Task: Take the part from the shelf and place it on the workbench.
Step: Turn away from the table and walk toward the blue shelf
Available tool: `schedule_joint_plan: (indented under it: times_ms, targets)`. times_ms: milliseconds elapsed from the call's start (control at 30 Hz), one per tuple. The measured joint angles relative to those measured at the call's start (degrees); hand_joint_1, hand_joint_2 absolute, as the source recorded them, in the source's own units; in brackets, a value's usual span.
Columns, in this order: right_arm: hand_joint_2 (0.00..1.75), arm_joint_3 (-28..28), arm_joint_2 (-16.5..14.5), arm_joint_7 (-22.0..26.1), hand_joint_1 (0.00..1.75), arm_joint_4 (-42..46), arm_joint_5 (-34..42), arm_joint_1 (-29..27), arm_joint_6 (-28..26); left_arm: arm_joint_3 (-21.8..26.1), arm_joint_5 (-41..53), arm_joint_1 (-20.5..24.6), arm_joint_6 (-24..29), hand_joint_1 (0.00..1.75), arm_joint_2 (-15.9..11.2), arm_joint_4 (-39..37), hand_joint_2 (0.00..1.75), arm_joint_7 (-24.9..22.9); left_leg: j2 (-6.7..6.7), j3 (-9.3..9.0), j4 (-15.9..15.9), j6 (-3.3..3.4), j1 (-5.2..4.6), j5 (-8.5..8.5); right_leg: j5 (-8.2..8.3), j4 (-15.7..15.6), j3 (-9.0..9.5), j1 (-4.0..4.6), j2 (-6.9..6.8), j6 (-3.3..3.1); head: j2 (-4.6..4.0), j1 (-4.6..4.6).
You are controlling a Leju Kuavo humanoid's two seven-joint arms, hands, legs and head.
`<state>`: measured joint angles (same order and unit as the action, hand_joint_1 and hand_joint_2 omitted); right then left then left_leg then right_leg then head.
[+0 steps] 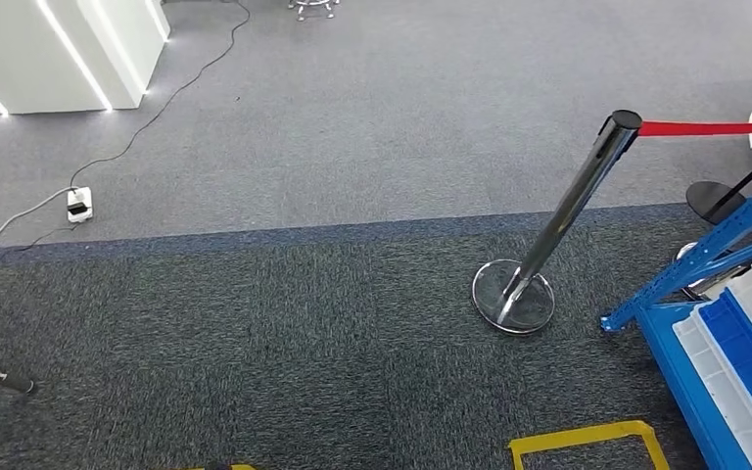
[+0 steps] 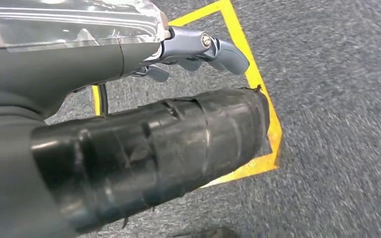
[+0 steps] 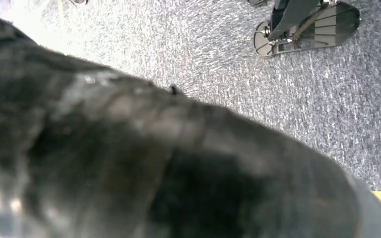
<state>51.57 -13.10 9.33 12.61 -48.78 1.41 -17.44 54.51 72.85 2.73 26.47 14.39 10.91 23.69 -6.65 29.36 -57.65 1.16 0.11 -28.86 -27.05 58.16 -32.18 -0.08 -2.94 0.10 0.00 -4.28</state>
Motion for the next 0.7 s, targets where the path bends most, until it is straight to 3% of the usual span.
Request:
schedule_joint_plan:
  times_ms: [67,133,200,233,267,300,367,433,500,533,567,633,700]
  targets:
    - [0.0,-0.02,-0.01,-0.08,0.0,0.0,-0.01,0.05,0.02,0.0,-0.03,0.09,-0.12,0.0,0.0,0.0,0.0,0.02,2.2,0.69,-2.15,-0.57,0.24,-1.74,0.34,-0.39,0.13,-0.32,1.22,-0.73,-0.01,0.01]
    - [0.0,-0.05,0.0,-0.23,0.0,0.0,-0.04,0.19,0.04,0.0,-0.08,0.01,-0.31,0.0,-0.01,0.0,0.0,0.04,5.33,3.61,-8.7,-0.84,0.46,-5.49,0.53,-0.5,0.09,-0.4,2.5,-1.28,-0.01,0.02]
    - [0.0,-0.08,0.01,-0.37,0.0,0.0,-0.09,0.19,0.06,0.01,-0.16,-0.19,-0.44,0.0,-0.02,0.0,0.0,0.04,6.1,6.94,-15.58,-0.93,0.51,-8.02,0.56,-0.42,0.03,-0.29,4.04,-1.48,-0.01,0.03]
    - [0.0,-0.09,0.01,-0.42,0.0,0.0,-0.13,0.15,0.07,0.02,-0.19,-0.27,-0.47,0.0,-0.03,0.0,0.0,0.03,6.15,7.5,-16.46,-0.92,0.51,-7.56,0.56,-0.32,0.04,-0.26,4.9,-1.48,-0.01,0.03]
    - [0.0,-0.09,0.0,-0.47,0.0,0.0,-0.15,0.12,0.07,0.02,-0.21,-0.32,-0.49,0.0,-0.03,0.0,0.0,0.02,6.23,7.08,-15.12,-0.86,0.53,-5.99,0.53,-0.17,0.06,-0.26,5.8,-1.44,-0.01,0.03]
    - [0.0,-0.1,-0.01,-0.51,0.0,0.0,-0.17,0.1,0.07,0.02,-0.22,-0.32,-0.5,0.0,-0.04,0.0,0.0,0.01,6.61,5.74,-11.78,-0.76,0.57,-3.67,0.46,0.03,0.07,-0.29,6.65,-1.35,0.0,0.03]
    - [0.0,-0.14,-0.02,-0.53,0.0,-0.01,-0.17,0.16,0.07,0.07,-0.22,-0.36,-0.51,0.0,-0.13,-0.01,0.0,0.0,9.24,2.78,-4.43,-0.51,0.76,-0.25,0.25,0.62,-0.21,-0.33,8.14,-0.96,0.0,0.02]
    - [0.0,-0.18,-0.02,-0.54,0.0,-0.02,-0.17,0.16,0.07,0.13,-0.21,-0.31,-0.56,0.0,-0.21,-0.01,0.0,-0.01,11.15,1.7,-1.45,-0.31,0.72,0.44,0.24,0.98,-0.75,-0.47,9.35,-0.25,0.0,0.01]
    - [0.0,-0.18,-0.01,-0.54,0.0,-0.04,-0.17,-0.06,0.07,0.16,-0.21,-0.17,-0.6,0.0,-0.19,-0.01,0.0,-0.02,10.18,1.56,-1.07,0.2,0.68,0.7,0.48,0.87,-1.11,-0.62,10.45,0.52,0.0,0.02]
    - [0.0,-0.18,-0.01,-0.55,0.0,-0.05,-0.17,-0.17,0.07,0.17,-0.21,-0.12,-0.6,0.0,-0.17,-0.01,0.0,-0.02,9.5,1.4,-0.73,0.62,0.77,0.93,0.25,1.14,-1.3,-0.57,10.07,0.78,-0.01,-0.01]
    - [0.0,-0.18,0.0,-0.57,0.0,-0.07,-0.17,-0.2,0.07,0.19,-0.21,-0.14,-0.6,0.0,-0.15,0.0,0.0,-0.01,8.72,1.29,-0.37,1.05,0.89,1.17,-0.64,2.41,-1.94,-0.49,8.85,1.01,-0.01,-0.09]
    - [0.0,-0.19,0.01,-0.63,0.0,-0.08,-0.17,-0.1,0.07,0.2,-0.21,-0.23,-0.61,0.0,-0.16,-0.01,0.0,0.0,7.12,1.22,0.05,1.61,0.86,1.38,-4.03,8.22,-4.72,-0.38,5.38,1.39,-0.01,-0.23]
    - [0.0,-0.2,0.01,-0.69,0.0,-0.08,-0.17,-0.03,0.07,0.2,-0.22,-0.39,-0.62,0.0,-0.17,-0.01,0.0,0.0,5.43,1.28,0.05,1.75,0.7,1.29,-7.0,15.35,-8.18,-0.56,3.76,1.78,-0.01,-0.28]
